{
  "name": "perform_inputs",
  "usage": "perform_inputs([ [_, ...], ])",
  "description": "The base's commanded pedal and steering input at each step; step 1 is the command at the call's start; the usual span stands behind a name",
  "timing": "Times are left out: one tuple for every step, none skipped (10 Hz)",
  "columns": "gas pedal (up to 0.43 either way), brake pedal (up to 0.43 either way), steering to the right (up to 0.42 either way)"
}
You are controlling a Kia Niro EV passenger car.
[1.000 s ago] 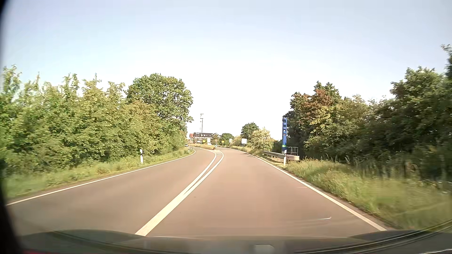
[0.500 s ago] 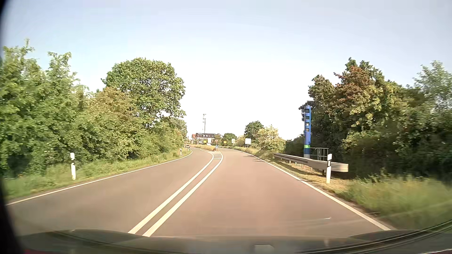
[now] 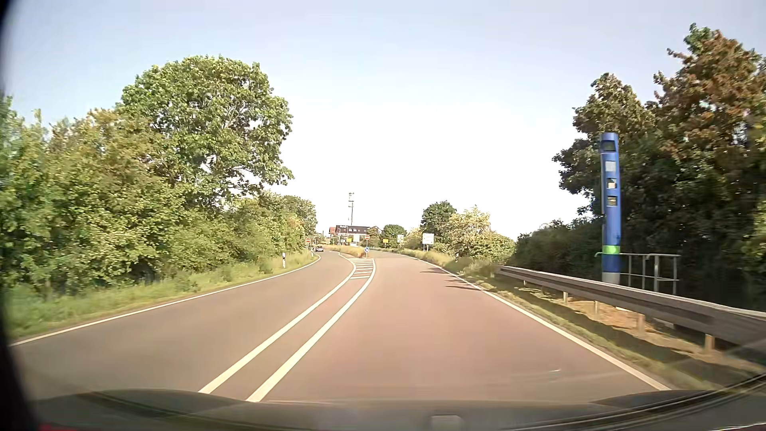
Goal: Follow the waypoints while adhering to traffic rules and regulations
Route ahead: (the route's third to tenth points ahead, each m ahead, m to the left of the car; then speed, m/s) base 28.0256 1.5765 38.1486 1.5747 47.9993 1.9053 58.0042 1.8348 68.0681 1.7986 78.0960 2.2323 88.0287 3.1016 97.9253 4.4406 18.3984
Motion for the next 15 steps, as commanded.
perform_inputs([
  [0.177,0.030,-0.004],
  [0.177,0.030,-0.004],
  [0.177,0.030,-0.004],
  [0.169,0.030,-0.004],
  [0.169,0.030,-0.004],
  [0.169,0.024,-0.004],
  [0.150,0.030,-0.004],
  [0.150,0.030,-0.004],
  [0.138,0.030,-0.004],
  [0.138,0.030,-0.004],
  [0.138,0.030,-0.004],
  [0.138,0.030,-0.004],
  [0.138,0.030,-0.004],
  [0.138,0.030,-0.005],
  [0.138,0.024,-0.005],
])
